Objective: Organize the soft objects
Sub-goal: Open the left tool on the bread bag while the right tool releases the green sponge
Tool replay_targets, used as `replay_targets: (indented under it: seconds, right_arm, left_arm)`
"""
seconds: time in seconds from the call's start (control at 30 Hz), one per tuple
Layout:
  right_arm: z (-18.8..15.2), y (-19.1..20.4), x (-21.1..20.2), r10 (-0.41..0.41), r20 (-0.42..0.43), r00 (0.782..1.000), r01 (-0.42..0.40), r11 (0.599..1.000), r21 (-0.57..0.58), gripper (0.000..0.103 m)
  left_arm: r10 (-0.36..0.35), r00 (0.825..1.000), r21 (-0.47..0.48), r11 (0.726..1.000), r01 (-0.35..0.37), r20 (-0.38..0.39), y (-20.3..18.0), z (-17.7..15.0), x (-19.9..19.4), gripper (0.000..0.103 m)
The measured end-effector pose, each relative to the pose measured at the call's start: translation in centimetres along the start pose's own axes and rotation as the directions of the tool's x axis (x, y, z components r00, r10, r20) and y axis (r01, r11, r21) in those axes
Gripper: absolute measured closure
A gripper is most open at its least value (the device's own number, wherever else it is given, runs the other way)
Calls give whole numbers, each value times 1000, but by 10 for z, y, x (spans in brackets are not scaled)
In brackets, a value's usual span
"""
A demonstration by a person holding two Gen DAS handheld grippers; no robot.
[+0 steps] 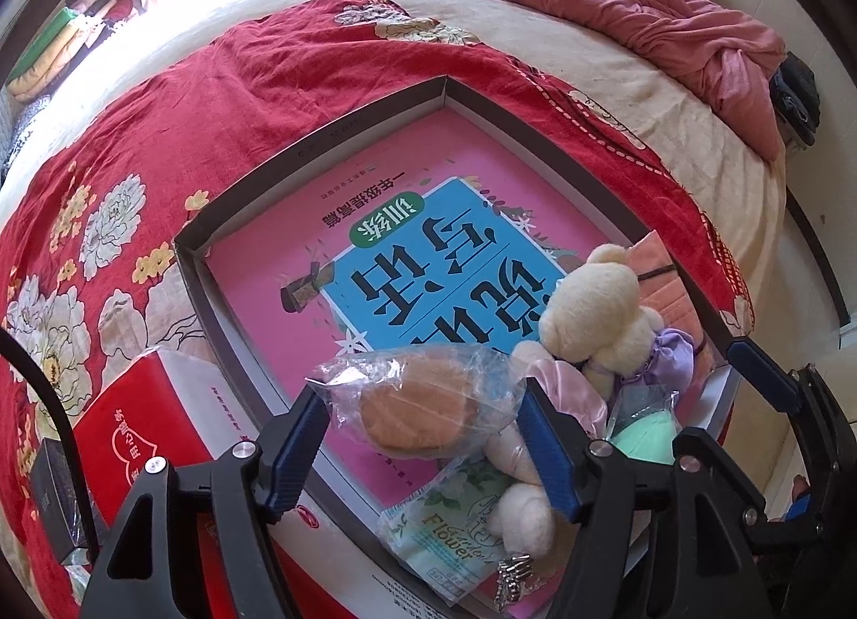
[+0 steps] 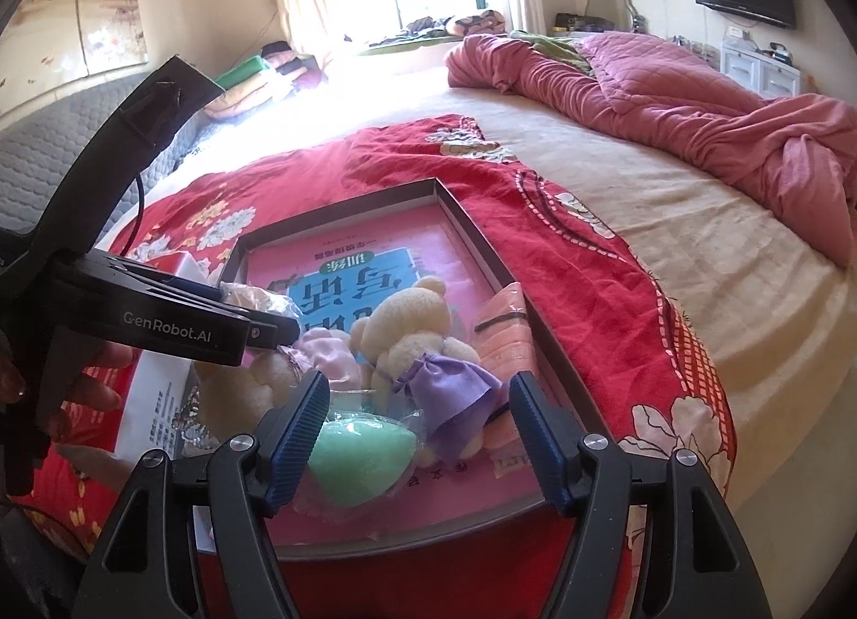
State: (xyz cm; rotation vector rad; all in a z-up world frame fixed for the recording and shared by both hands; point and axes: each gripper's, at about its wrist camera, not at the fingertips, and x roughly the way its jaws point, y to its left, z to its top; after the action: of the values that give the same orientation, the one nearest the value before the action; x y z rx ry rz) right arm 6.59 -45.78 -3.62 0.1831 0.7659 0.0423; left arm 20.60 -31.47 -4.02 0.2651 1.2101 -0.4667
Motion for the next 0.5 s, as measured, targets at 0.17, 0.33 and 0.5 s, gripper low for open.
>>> replay_targets:
  seconds: [0.17,0.33,0.5]
  right_arm:
    - [0,-3,-1,-7,11,1000,7,1000,13,31]
    - [1,-3,-1,-10,11,1000,10,1000,13,31]
    - [1,-5,-3,-15,21,1000,15,1000,17,31]
  left_arm:
    - [-17,1000,-10,1000,17,7,1,-2,-3,30]
    - [-17,1000,-15,1000,17,9,1,-2,-5,30]
    - [-9,1000,-13,1000,9,21,1,-4,-9,23]
